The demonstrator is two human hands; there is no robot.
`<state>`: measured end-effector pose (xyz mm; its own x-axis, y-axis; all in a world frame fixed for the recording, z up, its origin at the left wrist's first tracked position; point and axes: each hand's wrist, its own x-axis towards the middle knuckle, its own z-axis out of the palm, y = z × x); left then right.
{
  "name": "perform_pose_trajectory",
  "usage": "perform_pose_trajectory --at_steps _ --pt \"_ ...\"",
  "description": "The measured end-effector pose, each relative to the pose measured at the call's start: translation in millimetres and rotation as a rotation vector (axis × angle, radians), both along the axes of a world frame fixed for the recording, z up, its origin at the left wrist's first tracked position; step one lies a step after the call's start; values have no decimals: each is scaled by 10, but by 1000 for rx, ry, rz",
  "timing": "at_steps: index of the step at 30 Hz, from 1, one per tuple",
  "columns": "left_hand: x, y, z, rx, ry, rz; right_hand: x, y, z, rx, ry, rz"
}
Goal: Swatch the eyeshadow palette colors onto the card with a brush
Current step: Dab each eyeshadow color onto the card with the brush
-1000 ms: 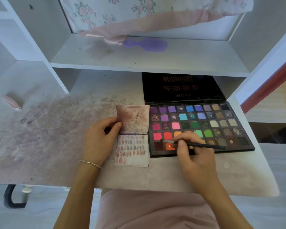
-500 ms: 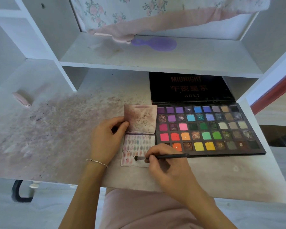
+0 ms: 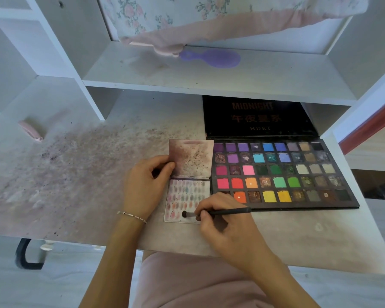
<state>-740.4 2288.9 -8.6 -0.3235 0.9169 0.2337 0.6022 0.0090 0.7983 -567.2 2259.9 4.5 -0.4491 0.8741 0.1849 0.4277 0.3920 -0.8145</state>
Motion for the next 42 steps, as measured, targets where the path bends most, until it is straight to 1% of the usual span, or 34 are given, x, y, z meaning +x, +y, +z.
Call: perform_pose_trajectory --at_steps 16,19,23,25,28,31,36,39,42 --pt "2 1 4 9 3 2 3 12 -25 12 18 8" --pt "3 2 5 4 1 3 9 12 -41 5 62 9" --pt "3 -2 8 -12 -7 17 51 24 -80 -20 216 -76" --pt "4 -4 14 -25 -12 12 97 42 -98 3 251 -117" --pt "2 -3 21 -35 -12 4 216 86 -105 80 249 -162" --pt "10 1 24 -45 -8 11 390 124 -94 112 250 -224" --pt "42 27 25 -79 -37 42 701 170 -86 89 287 -433" --pt "73 32 24 -74 -32 61 874 203 -71 98 236 -541" --pt "95 16 25 -63 -23 68 984 226 -86 78 205 -606"
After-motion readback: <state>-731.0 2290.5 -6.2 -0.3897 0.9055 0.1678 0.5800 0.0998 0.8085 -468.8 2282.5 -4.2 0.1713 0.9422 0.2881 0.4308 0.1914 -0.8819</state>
